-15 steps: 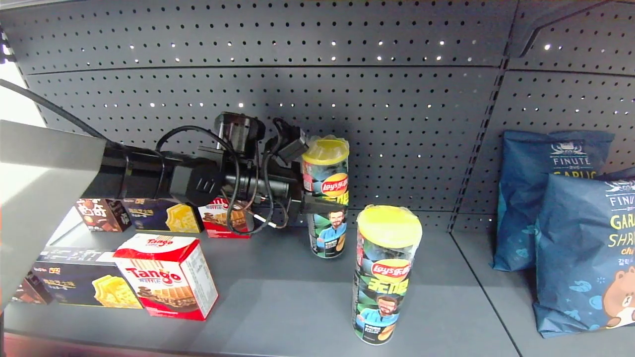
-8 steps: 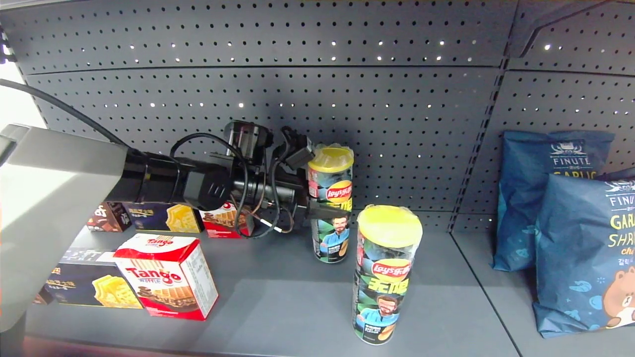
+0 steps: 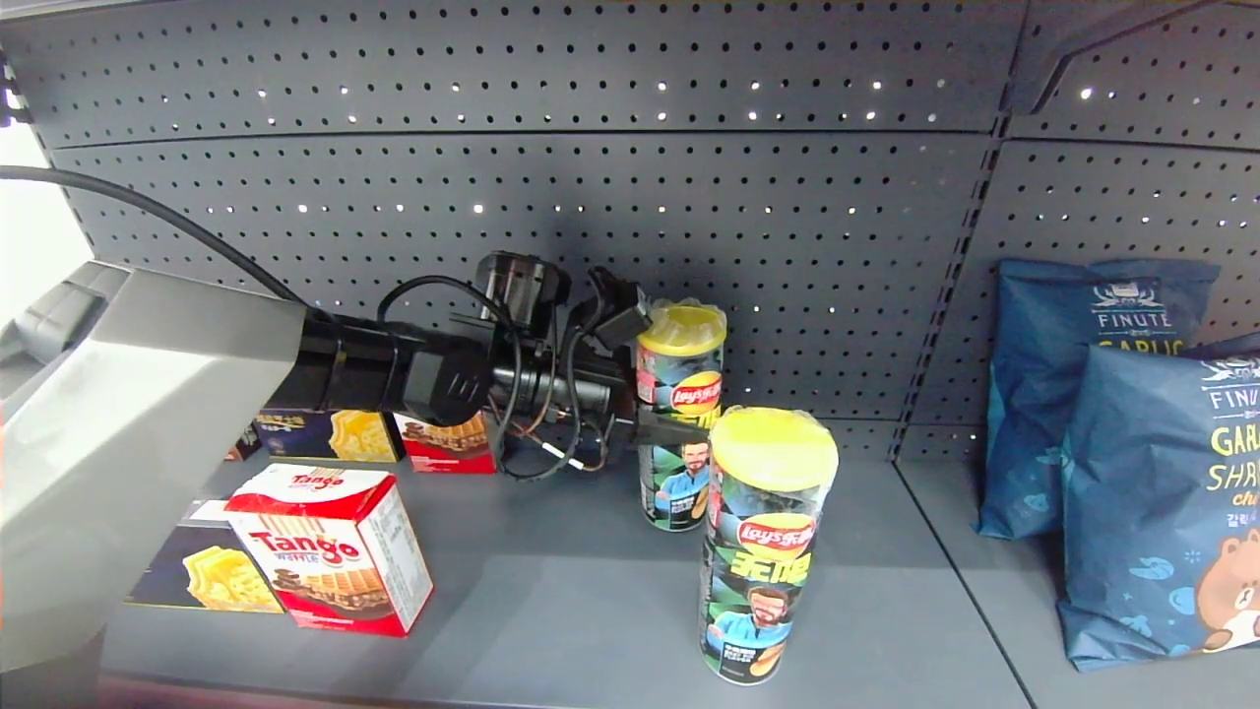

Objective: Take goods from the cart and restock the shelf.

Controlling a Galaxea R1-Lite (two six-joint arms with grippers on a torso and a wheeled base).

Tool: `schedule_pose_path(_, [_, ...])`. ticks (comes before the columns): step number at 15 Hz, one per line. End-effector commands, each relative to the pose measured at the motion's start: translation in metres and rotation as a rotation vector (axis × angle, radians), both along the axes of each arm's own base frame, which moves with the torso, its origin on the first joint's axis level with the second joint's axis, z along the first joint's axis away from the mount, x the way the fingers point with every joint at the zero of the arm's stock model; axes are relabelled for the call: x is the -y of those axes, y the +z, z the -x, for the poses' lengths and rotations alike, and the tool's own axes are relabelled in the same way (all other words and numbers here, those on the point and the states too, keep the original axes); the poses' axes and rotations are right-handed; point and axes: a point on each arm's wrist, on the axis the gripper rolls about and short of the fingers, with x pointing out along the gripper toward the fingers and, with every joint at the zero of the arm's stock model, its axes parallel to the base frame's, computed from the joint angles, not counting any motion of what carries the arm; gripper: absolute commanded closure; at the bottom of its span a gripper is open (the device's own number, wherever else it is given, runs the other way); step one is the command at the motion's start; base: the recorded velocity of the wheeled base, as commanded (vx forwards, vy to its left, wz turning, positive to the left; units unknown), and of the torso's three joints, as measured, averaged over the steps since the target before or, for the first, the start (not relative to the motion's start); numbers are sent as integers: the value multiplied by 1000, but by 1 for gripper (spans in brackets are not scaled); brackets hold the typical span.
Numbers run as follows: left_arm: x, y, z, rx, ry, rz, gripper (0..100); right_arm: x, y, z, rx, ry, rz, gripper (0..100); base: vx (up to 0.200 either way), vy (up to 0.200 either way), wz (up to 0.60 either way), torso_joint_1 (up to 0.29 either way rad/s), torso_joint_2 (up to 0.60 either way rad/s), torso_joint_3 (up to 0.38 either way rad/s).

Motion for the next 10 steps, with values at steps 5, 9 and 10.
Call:
schedule_pose_path(5, [8, -7, -10, 4, -4, 4, 100, 0, 0, 0, -1, 0, 0, 0, 0, 0, 0, 0, 0, 0])
schedule_pose_path(9, [10, -11, -13, 0, -5, 2, 100, 0, 0, 0, -1, 0, 0, 0, 0, 0, 0, 0, 0, 0])
schedule_pose_path(10, [12, -14, -13, -4, -8, -1, 100, 0, 0, 0, -1, 0, 0, 0, 0, 0, 0, 0, 0, 0])
